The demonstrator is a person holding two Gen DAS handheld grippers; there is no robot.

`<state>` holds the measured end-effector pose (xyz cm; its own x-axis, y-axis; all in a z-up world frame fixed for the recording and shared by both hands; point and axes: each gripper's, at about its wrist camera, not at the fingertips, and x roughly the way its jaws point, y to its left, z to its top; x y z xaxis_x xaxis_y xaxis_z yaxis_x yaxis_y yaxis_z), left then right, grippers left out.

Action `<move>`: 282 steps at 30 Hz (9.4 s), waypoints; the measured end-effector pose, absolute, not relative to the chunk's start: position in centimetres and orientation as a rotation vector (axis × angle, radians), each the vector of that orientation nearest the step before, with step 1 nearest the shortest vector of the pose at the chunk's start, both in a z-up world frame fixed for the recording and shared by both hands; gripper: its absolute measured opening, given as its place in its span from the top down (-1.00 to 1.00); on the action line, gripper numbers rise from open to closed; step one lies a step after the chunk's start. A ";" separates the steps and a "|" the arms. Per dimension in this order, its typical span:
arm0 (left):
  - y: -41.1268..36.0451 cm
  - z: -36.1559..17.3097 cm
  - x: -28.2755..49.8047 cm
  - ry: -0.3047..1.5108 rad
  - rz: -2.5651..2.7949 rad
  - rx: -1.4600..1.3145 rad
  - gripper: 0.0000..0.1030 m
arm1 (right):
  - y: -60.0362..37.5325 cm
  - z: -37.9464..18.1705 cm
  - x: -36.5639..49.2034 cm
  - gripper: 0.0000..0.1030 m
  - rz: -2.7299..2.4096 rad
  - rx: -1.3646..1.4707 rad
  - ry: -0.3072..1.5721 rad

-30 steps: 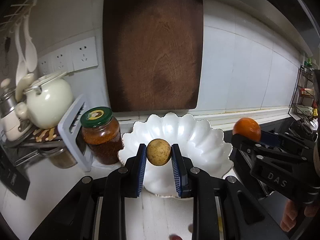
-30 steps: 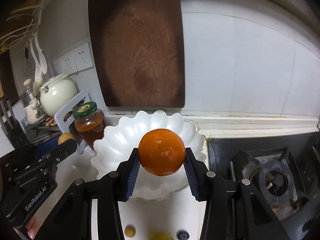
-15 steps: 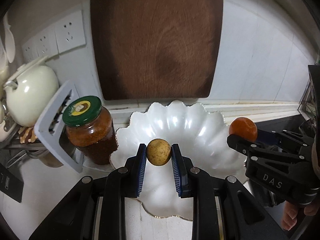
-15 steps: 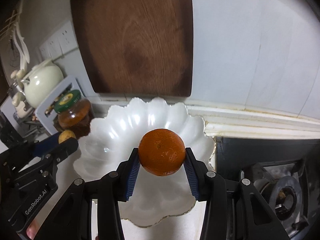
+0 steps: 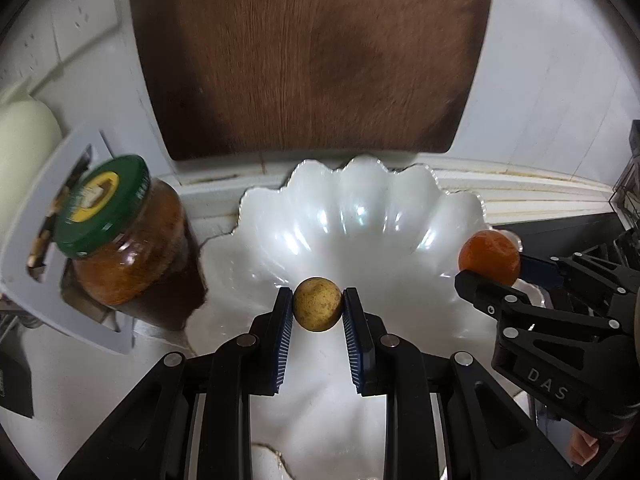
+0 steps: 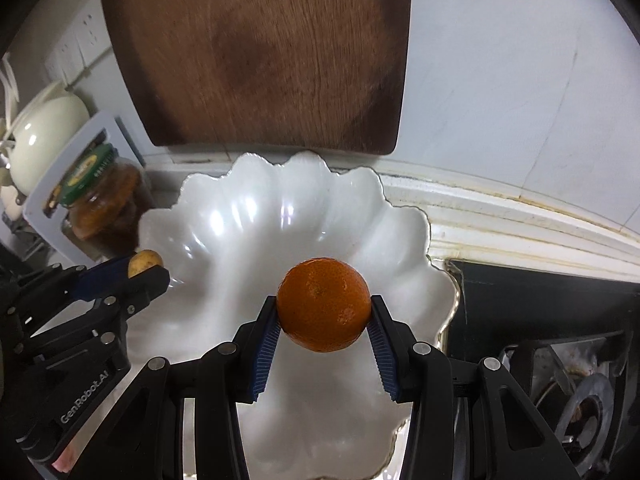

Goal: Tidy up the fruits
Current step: 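Open the right tool dropping the orange while the left tool releases the tan fruit, then withdraw both open tools from the bowl back toward the remaining fruits, then close the left tool on a dark cherry while the right tool grasps a blueberry, then lift the cherry and blueberry and carry both over the white bowl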

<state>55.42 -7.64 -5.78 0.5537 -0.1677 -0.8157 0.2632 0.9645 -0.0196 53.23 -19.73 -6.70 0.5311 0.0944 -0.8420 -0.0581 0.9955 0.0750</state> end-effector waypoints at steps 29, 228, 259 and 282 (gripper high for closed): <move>-6.3 -4.4 52.0 0.911 -0.186 0.146 -0.28 | -20.2 -5.3 50.8 -0.21 0.064 0.009 0.970; -6.0 0.7 32.0 0.570 -0.299 0.061 0.43 | -20.1 -0.3 29.9 0.53 0.174 0.017 0.564; -5.8 -0.4 43.4 0.683 -0.247 0.078 0.44 | -20.0 -2.7 41.4 0.53 0.152 0.060 0.716; -7.3 -6.1 48.9 0.906 -0.235 0.122 0.43 | -19.9 -7.9 46.2 0.52 0.150 0.078 0.920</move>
<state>48.89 -7.28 -6.09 0.5934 -0.1502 -0.7908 0.2526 0.9676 0.0058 46.17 -19.89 -7.87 0.5961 0.1622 -0.7864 -0.0958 0.9867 0.1309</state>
